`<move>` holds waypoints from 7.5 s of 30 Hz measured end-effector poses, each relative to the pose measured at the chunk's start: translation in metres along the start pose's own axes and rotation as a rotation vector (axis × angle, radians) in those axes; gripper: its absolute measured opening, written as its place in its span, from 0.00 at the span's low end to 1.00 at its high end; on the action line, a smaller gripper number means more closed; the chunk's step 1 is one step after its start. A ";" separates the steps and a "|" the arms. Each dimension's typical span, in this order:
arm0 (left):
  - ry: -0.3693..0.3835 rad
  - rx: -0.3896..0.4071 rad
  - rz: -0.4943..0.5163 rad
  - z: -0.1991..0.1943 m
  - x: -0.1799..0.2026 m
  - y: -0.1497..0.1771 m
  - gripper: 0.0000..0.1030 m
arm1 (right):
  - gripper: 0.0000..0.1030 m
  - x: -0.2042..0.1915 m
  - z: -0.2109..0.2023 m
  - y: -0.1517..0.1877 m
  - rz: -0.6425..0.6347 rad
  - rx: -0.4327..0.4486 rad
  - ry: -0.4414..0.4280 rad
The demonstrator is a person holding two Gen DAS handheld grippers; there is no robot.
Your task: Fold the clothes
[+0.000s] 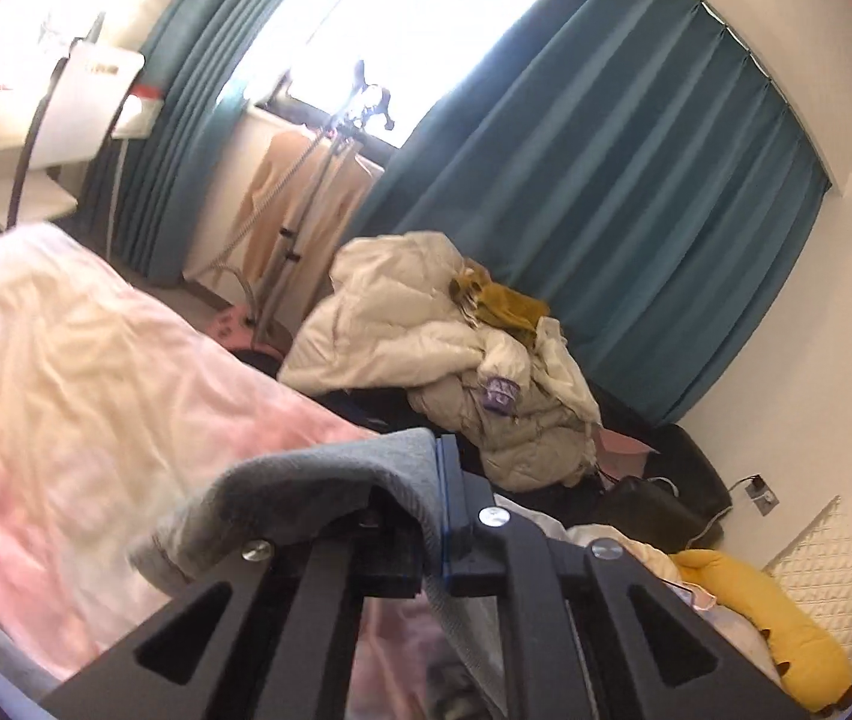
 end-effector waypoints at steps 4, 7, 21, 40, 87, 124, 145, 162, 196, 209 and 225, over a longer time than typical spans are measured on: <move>-0.094 0.092 0.049 -0.035 -0.034 -0.060 0.03 | 0.62 -0.007 0.002 0.003 -0.033 -0.008 0.015; -0.188 0.143 0.091 -0.050 -0.063 -0.098 0.03 | 0.62 -0.009 0.003 0.005 -0.047 -0.014 0.025; -0.361 0.119 0.298 -0.048 -0.132 -0.216 0.03 | 0.62 -0.035 0.005 0.006 -0.107 -0.047 0.075; -0.119 0.027 -0.565 -0.122 -0.419 -0.048 0.22 | 0.64 -0.047 -0.002 0.018 -0.117 -0.129 0.122; -0.356 -0.082 -0.427 -0.257 -0.369 -0.019 0.54 | 0.66 -0.064 -0.067 0.023 -0.087 -0.116 -0.045; -0.250 -0.076 -0.780 -0.296 -0.454 0.053 0.29 | 0.69 0.080 -0.085 0.081 0.635 -0.251 0.000; -0.281 -0.009 -0.529 -0.332 -0.390 0.006 0.03 | 0.07 0.027 -0.120 0.031 0.403 -0.056 -0.195; -0.322 0.007 -0.498 -0.214 -0.360 -0.100 0.03 | 0.07 -0.046 -0.036 -0.104 0.297 -0.079 -0.153; -0.281 0.073 -0.500 -0.071 -0.327 -0.093 0.69 | 0.58 -0.082 0.090 -0.145 -0.066 0.086 -0.220; -0.214 -0.119 -0.890 -0.091 -0.329 0.022 0.69 | 0.76 -0.008 0.021 -0.026 0.388 -0.072 -0.334; -0.162 -0.093 -0.839 -0.050 -0.336 0.034 0.62 | 0.75 -0.005 0.094 -0.023 0.526 -0.176 -0.395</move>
Point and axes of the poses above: each gripper's, at about its wrist camera, not at the fingertips, and z roughly the way its jaws point, x to its right, y to its underside, the point moved 5 cm from there along z, roughly the way its jaws point, and after that the axes turned 9 degrees about -z, right-handed, at the moved point
